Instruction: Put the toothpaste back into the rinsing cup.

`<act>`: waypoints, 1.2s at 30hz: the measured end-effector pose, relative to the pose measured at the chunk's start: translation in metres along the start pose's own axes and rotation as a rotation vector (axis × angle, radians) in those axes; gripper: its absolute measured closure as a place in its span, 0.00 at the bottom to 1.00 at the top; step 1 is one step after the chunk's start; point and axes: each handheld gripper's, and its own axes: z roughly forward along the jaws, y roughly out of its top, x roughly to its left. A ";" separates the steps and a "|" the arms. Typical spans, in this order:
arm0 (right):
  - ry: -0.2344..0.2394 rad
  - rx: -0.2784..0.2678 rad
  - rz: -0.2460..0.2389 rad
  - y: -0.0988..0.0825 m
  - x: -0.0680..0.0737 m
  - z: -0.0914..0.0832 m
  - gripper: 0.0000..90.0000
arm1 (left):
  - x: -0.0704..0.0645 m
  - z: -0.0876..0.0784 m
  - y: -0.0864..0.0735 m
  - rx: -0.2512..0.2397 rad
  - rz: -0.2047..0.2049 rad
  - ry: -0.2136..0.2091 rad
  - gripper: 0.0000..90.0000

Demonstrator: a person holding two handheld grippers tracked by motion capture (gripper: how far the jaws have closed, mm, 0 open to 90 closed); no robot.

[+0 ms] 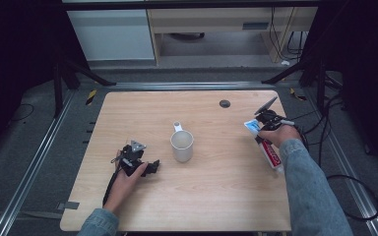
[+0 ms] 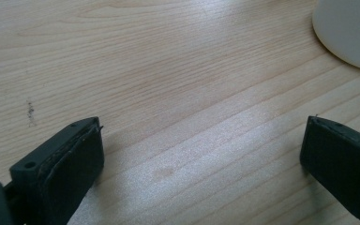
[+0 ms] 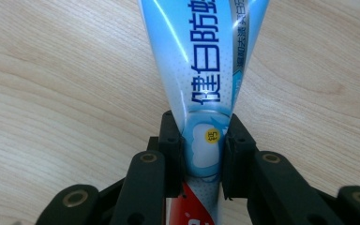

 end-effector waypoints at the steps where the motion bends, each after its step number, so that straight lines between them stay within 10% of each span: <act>1: -0.001 -0.003 -0.002 0.000 0.001 0.000 0.82 | 0.000 0.000 0.000 0.000 0.000 0.000 0.00; 17: 0.029 -0.047 -0.068 0.002 0.025 -0.015 0.82 | 0.000 0.000 0.000 0.000 0.000 0.000 0.00; 36: 0.093 -0.174 -0.228 0.001 0.103 -0.038 0.82 | 0.000 0.000 0.000 0.000 0.001 0.001 0.00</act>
